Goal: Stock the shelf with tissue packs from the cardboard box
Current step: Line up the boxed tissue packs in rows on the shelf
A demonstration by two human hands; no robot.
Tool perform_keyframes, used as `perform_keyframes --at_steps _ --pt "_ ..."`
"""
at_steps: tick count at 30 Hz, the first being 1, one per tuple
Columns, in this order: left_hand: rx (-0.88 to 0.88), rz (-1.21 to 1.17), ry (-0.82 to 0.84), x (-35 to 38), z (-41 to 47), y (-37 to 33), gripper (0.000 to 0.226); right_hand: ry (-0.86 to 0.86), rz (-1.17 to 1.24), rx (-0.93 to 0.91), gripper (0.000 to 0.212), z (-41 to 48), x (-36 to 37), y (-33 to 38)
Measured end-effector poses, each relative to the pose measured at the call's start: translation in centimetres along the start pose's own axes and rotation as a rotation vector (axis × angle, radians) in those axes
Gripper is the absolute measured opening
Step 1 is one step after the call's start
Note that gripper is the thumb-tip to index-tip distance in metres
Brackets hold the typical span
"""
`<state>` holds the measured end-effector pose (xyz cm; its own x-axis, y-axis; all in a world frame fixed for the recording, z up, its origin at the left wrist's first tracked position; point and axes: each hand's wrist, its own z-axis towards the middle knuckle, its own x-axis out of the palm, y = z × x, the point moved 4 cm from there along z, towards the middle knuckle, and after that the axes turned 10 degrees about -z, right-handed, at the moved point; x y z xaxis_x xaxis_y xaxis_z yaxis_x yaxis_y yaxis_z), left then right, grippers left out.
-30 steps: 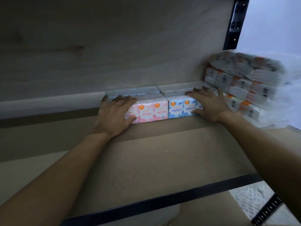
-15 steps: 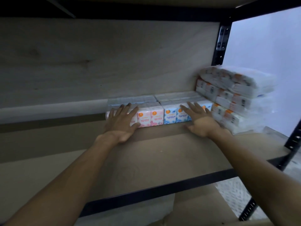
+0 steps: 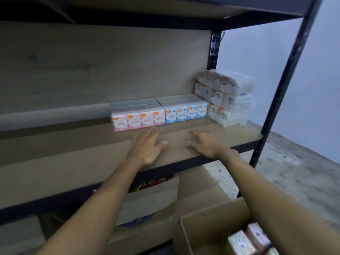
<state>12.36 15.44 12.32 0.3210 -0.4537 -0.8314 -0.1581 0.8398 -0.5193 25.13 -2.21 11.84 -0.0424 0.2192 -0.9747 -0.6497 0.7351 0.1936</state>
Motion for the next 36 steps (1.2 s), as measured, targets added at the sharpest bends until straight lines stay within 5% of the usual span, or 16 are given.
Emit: perform_keyframes --at_steps 14,36 --pt "0.253 -0.104 0.194 10.7 -10.5 -10.9 0.06 -0.058 0.123 0.226 0.057 -18.0 2.6 -4.8" --pt "-0.042 -0.196 0.627 31.8 -13.9 -7.7 0.063 0.268 0.262 0.606 0.058 -27.4 20.1 -18.3"
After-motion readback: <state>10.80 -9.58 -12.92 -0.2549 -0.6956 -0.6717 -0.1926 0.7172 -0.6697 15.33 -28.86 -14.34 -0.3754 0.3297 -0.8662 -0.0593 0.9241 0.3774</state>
